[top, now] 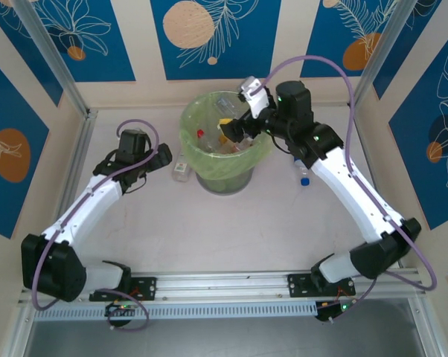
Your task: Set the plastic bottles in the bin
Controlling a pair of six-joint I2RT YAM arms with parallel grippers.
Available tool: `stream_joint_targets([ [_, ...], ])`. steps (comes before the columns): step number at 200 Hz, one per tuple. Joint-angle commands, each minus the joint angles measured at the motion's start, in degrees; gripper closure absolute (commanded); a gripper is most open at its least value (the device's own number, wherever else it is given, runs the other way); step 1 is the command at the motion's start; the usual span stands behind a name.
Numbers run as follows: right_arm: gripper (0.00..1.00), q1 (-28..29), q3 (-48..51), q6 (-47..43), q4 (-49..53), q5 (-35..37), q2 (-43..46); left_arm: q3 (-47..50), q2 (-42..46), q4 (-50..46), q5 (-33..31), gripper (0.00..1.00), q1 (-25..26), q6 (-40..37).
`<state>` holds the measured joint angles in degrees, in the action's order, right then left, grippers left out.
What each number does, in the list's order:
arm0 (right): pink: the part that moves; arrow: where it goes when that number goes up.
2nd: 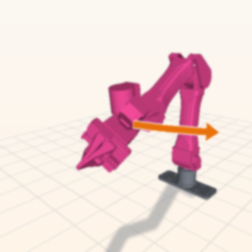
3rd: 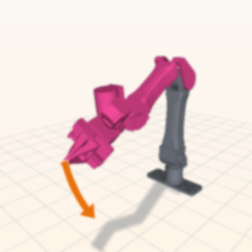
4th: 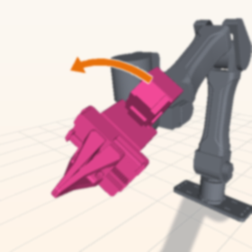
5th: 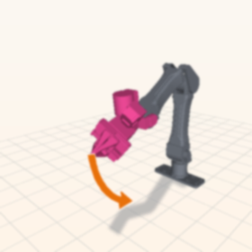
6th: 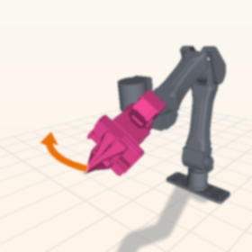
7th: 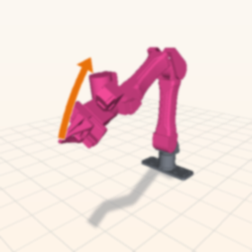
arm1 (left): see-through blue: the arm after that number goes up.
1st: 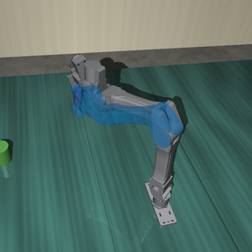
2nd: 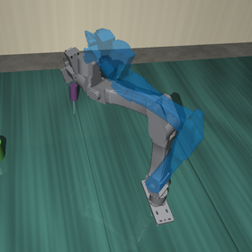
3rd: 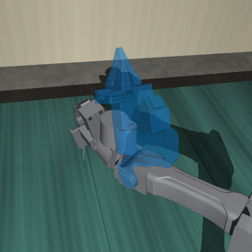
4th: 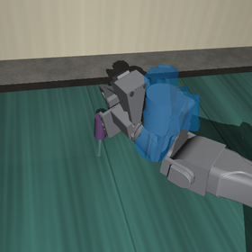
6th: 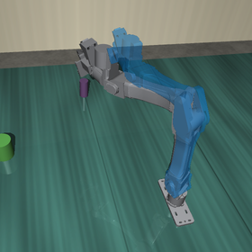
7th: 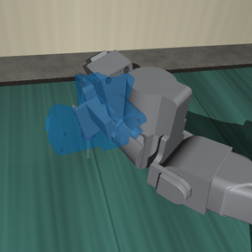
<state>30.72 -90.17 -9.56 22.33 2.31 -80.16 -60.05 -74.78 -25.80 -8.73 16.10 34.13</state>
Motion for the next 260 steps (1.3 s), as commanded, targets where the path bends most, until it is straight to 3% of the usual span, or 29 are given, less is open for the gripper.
stream_joint_targets([
  [1,0.01,-0.31,6.87,11.85,-8.97,7.95,5.06,-2.18,-3.31,-0.11,4.30,0.00,-1.65,-2.46],
  [59,0.01,-3.55,19.38,28.17,-9.67,18.77,15.65,-3.04,-12.97,3.80,13.00,0.00,-1.98,-12.60],
  [89,0.01,-6.96,22.96,31.50,-8.35,18.17,19.18,-1.79,-15.76,6.66,15.22,0.00,-1.98,-18.28],
  [130,0.01,-11.38,26.23,36.31,-7.41,15.28,21.77,-1.56,-21.99,11.32,18.78,0.01,-1.62,-19.22],
  [187,0.01,-14.08,26.13,37.94,-5.98,13.73,22.11,-2.08,-26.56,13.60,11.73,0.05,1.64,-21.56],
  [260,0.01,-15.30,26.73,39.10,-5.06,13.35,21.47,-1.91,-28.67,13.33,11.91,0.18,2.79,-21.89],
])
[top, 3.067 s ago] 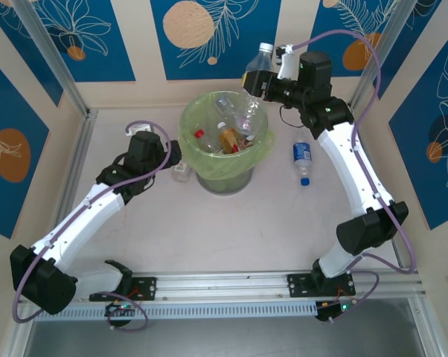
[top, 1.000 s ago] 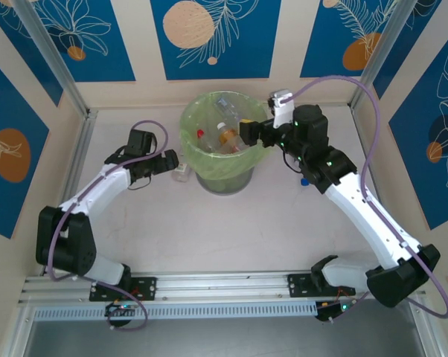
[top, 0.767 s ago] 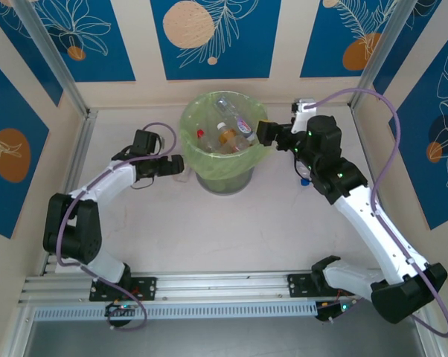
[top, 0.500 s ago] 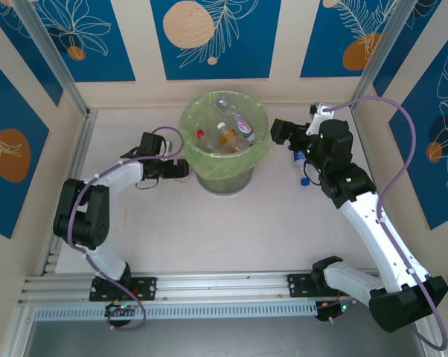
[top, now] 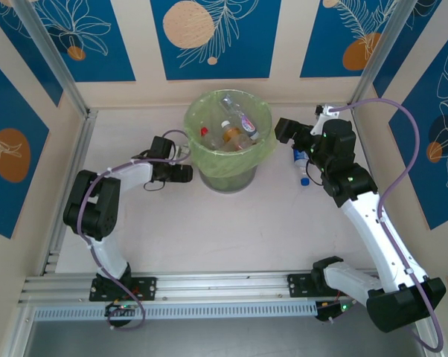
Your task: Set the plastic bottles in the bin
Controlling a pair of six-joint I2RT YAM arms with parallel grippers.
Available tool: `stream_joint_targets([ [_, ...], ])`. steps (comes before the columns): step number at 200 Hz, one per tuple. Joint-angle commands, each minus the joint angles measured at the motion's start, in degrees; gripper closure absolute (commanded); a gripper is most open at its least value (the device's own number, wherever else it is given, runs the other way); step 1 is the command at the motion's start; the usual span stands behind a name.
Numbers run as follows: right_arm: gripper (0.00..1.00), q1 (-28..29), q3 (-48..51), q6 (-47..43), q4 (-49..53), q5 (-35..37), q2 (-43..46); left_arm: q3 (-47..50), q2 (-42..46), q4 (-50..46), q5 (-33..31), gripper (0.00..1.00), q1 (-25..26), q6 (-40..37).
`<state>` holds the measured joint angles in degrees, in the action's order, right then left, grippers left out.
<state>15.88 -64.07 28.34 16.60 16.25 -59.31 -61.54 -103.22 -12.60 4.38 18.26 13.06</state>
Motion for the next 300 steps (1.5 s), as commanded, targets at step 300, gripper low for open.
stream_joint_targets([
  [300,0.01,-1.27,1.10,2.51,3.52,-1.18,-0.20,2.66,10.06,-0.98,-5.88,0.45,-2.17,1.83],
])
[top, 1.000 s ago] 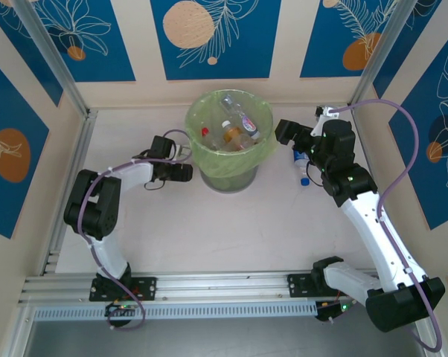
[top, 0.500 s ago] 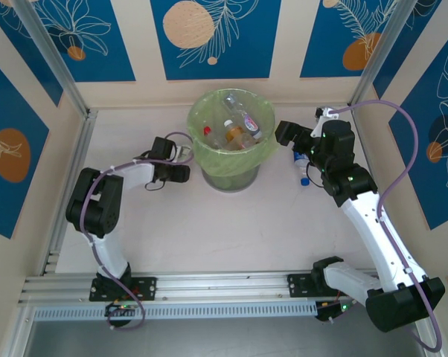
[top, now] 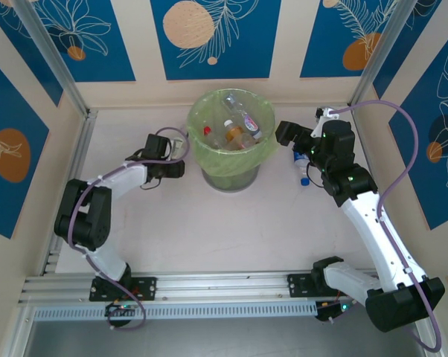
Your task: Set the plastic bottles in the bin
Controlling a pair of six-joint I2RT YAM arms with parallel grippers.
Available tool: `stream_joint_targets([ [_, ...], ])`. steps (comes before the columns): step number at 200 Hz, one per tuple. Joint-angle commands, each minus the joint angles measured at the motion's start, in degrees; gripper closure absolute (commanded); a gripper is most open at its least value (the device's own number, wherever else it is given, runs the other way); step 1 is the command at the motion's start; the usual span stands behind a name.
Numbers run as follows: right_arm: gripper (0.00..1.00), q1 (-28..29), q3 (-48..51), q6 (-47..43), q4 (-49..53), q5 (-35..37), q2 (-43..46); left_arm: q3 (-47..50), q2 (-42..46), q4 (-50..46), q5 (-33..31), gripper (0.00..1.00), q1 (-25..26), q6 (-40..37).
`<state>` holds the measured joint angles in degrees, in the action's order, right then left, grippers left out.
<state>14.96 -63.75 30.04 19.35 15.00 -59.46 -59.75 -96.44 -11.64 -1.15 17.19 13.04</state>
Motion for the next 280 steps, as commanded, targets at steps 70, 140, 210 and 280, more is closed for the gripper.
stream_joint_targets([
  [70,0.00,-1.79,3.81,0.50,11.06,0.00,2.98,-1.33,11.17,-8.34,-0.29,0.47,-3.04,4.34],
  [140,0.01,-4.50,8.88,4.05,9.40,-1.22,5.39,-8.61,16.46,-14.88,-1.39,0.49,-2.99,7.77],
  [210,0.01,-5.33,9.86,4.66,8.25,-1.47,5.24,-11.08,26.29,-11.54,4.04,0.49,-1.67,6.19],
  [280,0.01,-5.56,10.40,5.83,7.61,-1.91,5.23,-12.20,27.29,-3.70,10.63,0.49,6.25,-1.63],
])
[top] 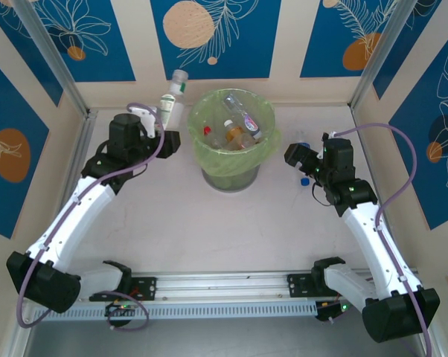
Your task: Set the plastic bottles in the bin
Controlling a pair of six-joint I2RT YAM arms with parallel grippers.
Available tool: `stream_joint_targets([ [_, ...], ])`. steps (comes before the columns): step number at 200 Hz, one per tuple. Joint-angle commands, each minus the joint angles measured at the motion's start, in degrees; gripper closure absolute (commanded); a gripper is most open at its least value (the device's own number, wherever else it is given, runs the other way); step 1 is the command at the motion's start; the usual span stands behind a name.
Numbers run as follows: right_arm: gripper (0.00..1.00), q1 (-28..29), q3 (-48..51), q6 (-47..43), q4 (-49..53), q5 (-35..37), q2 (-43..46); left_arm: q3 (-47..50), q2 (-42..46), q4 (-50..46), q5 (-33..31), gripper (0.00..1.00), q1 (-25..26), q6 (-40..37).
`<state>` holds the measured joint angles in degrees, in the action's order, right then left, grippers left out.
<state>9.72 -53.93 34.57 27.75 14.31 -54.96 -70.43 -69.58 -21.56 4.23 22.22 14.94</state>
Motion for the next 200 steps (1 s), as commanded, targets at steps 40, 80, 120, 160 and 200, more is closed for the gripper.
stream_joint_targets([
  [40,0.01,-0.31,0.93,1.25,-0.42,-0.78,0.82,-5.63,-4.36,8.91,8.18,0.48,3.25,-6.14],
  [80,0.01,-0.56,0.59,1.03,0.18,-0.66,0.98,-11.12,-11.22,7.74,10.33,0.48,4.81,-9.60],
  [120,0.01,-0.65,0.88,1.03,1.11,0.26,2.45,-17.32,-16.75,2.00,13.34,0.49,5.67,-14.20],
  [160,0.01,-0.66,1.38,0.94,1.43,0.88,3.97,-21.91,-20.75,-4.34,13.58,0.48,6.17,-22.52],
  [200,0.01,-0.80,1.44,0.94,1.54,0.62,4.12,-27.45,-24.52,-9.56,11.56,0.20,6.13,-25.82],
])
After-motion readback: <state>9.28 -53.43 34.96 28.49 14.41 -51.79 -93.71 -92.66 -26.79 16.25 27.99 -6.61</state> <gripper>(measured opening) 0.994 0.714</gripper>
